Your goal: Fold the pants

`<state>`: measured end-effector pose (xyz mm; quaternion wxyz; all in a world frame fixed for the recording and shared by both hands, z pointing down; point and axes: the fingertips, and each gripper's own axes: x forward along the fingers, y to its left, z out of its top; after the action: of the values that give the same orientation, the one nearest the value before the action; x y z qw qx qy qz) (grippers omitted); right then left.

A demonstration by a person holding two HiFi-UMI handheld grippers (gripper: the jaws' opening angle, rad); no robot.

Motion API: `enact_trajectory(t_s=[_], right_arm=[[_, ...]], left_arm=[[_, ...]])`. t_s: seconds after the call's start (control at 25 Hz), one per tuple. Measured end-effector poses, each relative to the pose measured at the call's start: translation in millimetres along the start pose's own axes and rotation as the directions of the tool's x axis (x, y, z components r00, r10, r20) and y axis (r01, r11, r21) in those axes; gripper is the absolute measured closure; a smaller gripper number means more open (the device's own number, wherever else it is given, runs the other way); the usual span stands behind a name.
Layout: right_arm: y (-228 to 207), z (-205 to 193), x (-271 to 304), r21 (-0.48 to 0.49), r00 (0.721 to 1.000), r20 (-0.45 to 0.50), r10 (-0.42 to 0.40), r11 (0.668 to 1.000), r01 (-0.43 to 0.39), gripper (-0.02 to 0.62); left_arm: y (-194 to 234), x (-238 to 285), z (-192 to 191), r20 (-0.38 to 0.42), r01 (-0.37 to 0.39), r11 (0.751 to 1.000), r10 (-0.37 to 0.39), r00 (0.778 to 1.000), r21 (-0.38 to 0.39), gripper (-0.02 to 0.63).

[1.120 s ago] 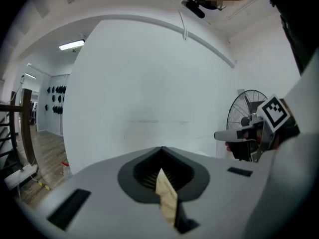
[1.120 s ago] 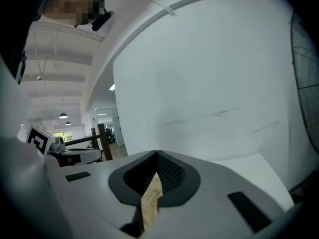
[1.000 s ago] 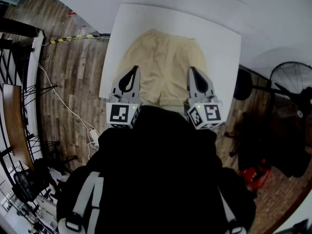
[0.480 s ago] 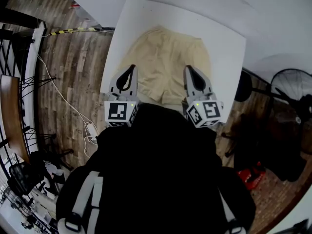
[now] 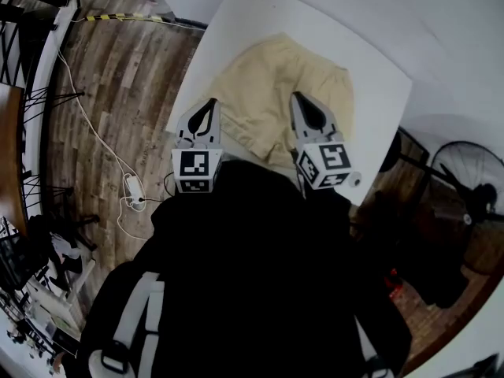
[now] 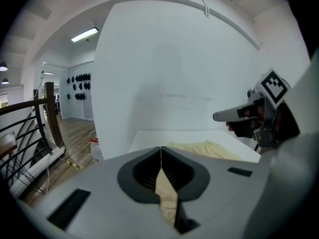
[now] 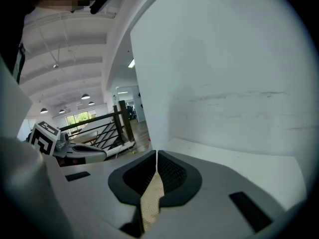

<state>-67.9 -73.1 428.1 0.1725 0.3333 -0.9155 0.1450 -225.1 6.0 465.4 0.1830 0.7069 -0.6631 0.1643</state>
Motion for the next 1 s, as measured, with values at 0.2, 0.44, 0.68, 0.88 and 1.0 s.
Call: enact_trajectory(t_s=[0.2,0.44,0.68,0.88,1.0], right_arm=[[12,-10,40,-0.058,0.995,-0.090,0.034,0.998,-0.040,0.589],[37,-28,91,-0.139,0.972,-0.218,0.086,0.983,-0.118,0.572],[47,-44,129,-0.174,0.945,-0.310,0.108,0.970,-0.168,0.526],[50,-58,164,-0.227,0.919,-0.383,0.093,0.955,-0.192,0.520],[54,-70,182,-0.230,0.900,-0.427,0.090,0.951,-0.205,0.511]], left_arm=[[20,5,-27,-0.058,-0.012,1.000,0.012,0.998,-0.008,0.601],[40,17,-49,-0.097,-0.013,0.999,0.010,0.995,-0.030,0.598],[56,26,-71,-0.138,-0.021,0.998,0.012,0.990,-0.064,0.563],[64,31,-97,-0.171,-0.033,0.993,0.013,0.985,-0.116,0.557],[68,35,-108,-0.197,-0.034,0.992,0.010,0.980,-0.120,0.552]])
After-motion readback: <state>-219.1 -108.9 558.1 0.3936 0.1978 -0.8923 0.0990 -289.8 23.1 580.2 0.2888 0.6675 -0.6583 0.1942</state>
